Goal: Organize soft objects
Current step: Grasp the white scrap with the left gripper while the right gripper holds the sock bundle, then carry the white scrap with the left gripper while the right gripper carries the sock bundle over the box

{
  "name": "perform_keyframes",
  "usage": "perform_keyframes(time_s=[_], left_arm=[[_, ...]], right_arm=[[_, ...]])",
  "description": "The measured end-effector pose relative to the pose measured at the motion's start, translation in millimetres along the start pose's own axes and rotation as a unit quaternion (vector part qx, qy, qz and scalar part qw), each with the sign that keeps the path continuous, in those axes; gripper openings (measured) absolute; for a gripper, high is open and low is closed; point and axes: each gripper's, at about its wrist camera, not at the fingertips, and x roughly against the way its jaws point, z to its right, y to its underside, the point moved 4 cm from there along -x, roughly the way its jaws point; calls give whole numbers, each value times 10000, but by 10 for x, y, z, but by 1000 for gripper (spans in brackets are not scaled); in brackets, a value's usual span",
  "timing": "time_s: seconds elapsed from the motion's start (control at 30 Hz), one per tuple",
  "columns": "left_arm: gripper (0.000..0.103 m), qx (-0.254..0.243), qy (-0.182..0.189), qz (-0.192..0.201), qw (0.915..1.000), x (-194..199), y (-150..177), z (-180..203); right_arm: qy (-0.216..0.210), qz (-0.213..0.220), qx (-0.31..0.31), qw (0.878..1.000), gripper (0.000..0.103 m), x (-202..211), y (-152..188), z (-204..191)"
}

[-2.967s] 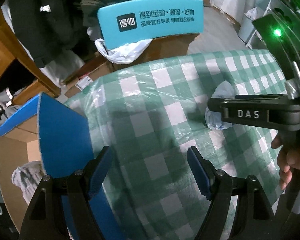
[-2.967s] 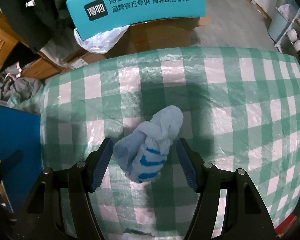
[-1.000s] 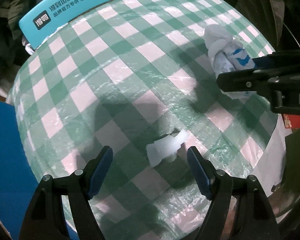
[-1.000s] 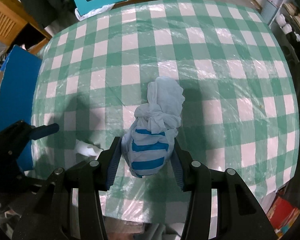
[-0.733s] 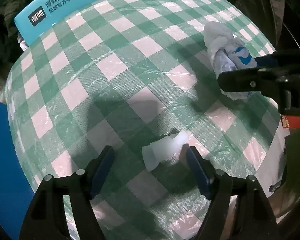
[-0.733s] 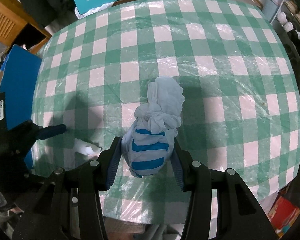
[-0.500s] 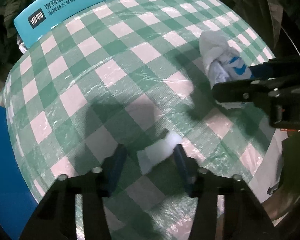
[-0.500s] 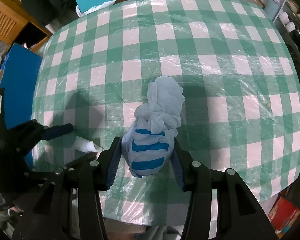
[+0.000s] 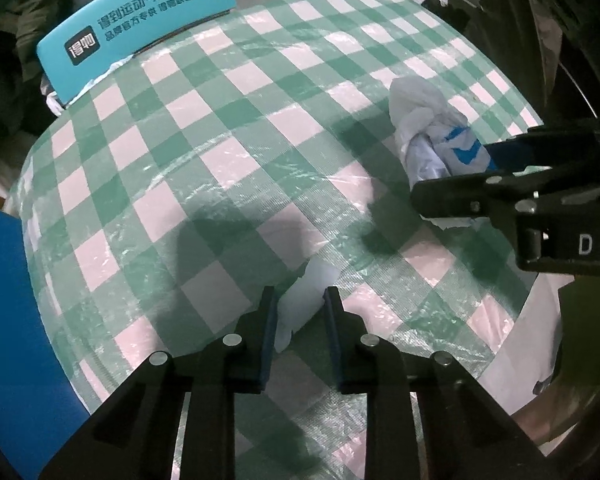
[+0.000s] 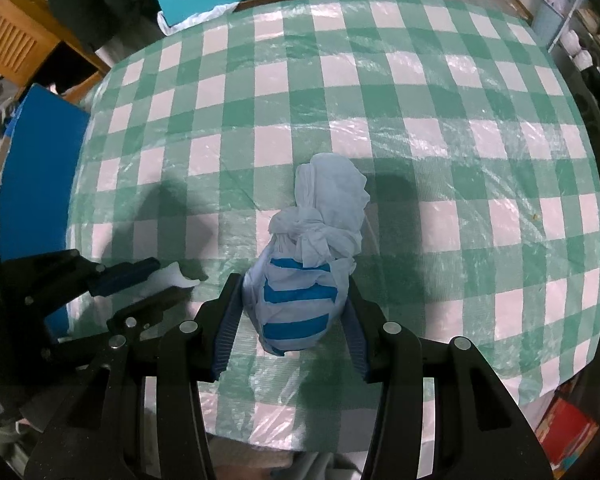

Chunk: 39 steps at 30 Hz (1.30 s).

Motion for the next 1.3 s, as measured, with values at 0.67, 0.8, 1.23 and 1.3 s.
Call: perform_keyframes(time_s=[0.67, 0.8, 1.23, 1.3], left_arm=[[22, 485, -279, 669, 9962, 619, -65, -272], [22, 539, -329, 767, 9951, 735, -68, -314], [22, 805, -549, 966, 9905, 1051, -15, -561], [22, 848, -574, 982, 9899, 1089, -5, -593]], right_arm=[[94, 414, 453, 9981, 47, 374, -88, -274], [113, 515, 541, 9971, 47, 454, -115, -352], [73, 883, 796, 9929, 47, 764, -190, -608], [78, 916, 849, 9921, 47, 797, -198, -655]])
